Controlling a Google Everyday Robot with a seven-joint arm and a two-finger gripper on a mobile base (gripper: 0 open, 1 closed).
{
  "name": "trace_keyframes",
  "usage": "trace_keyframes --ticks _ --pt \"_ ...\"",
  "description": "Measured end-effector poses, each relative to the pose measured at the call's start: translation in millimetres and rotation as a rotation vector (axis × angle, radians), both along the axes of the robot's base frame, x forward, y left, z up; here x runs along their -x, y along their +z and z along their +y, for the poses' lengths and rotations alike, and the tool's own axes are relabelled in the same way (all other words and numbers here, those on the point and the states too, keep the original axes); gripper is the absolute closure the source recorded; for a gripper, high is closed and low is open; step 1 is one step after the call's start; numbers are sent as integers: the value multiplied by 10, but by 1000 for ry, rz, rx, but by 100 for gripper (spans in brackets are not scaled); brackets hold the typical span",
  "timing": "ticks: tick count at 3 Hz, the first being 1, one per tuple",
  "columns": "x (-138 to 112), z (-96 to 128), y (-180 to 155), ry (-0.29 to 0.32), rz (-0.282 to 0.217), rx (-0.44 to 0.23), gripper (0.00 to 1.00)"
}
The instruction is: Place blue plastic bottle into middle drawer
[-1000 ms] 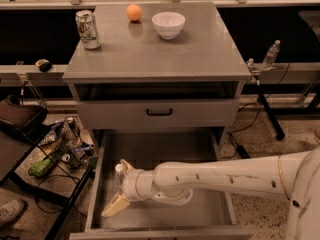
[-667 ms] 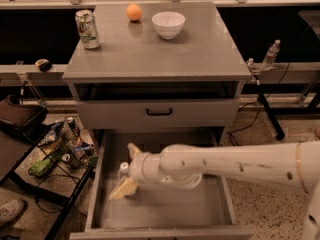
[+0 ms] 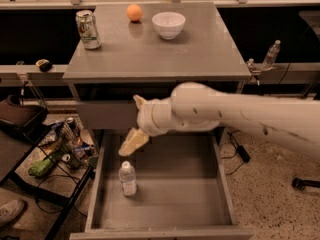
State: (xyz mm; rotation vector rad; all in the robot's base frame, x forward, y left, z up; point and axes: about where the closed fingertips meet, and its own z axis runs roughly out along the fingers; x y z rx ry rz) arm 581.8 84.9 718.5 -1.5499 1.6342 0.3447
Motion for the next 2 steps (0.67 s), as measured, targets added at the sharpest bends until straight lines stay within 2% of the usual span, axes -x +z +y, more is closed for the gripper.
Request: trace_keyframes --ticks 1,2 --pt "-141 85 1058 71 -74 135 0" --pt "-271 -18 1612 42 -74 234 0"
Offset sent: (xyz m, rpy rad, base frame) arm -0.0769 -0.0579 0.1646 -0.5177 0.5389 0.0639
